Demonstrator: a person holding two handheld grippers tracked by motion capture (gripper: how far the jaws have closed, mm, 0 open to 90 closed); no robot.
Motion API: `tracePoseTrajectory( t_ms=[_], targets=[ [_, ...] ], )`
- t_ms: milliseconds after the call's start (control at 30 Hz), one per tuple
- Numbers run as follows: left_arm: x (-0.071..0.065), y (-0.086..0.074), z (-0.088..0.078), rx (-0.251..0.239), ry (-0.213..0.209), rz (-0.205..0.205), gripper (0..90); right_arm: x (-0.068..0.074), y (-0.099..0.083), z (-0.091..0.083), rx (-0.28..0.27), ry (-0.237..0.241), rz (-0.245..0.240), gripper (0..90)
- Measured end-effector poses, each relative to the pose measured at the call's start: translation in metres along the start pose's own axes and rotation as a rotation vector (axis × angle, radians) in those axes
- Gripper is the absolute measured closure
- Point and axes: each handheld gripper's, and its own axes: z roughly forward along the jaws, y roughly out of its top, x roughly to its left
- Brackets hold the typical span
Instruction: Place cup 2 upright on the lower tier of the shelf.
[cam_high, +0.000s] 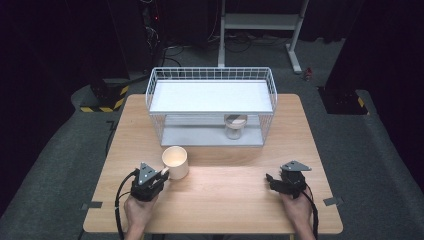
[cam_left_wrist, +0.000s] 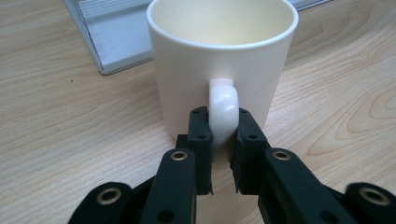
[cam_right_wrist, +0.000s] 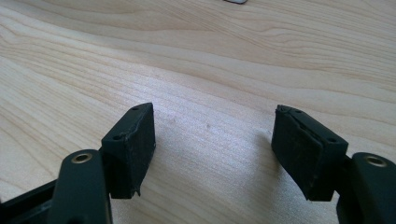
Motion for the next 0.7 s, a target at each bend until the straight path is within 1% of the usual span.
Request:
tracePoseTrajectory(
  t_ms=[100, 133, 367, 700],
  targets=[
    [-0.0005, 0.0002, -0.0013, -0.005, -0.005, -0.009, 80.4, 0.0000, 0.0000, 0.0000, 0.000, 0.000, 0.000, 30.6],
    [-0.0003, 0.0003, -0.0023, -0.004, -0.014, -0.005, 80.4, -0.0001, 0.0000, 0.0000, 0.000, 0.000, 0.000, 30.6],
    [-0.0002, 0.0014, -0.0046, -0.011, -0.026, -0.008, 80.4, -0.0003, -0.0001, 0.0001, 0.000, 0.001, -0.001, 30.6],
    [-0.0012, 0.0085, -0.0103, -0.037, -0.057, -0.020, 80.4, -0.0003, -0.0001, 0.0001, 0.000, 0.001, -0.001, 30.6]
  ],
)
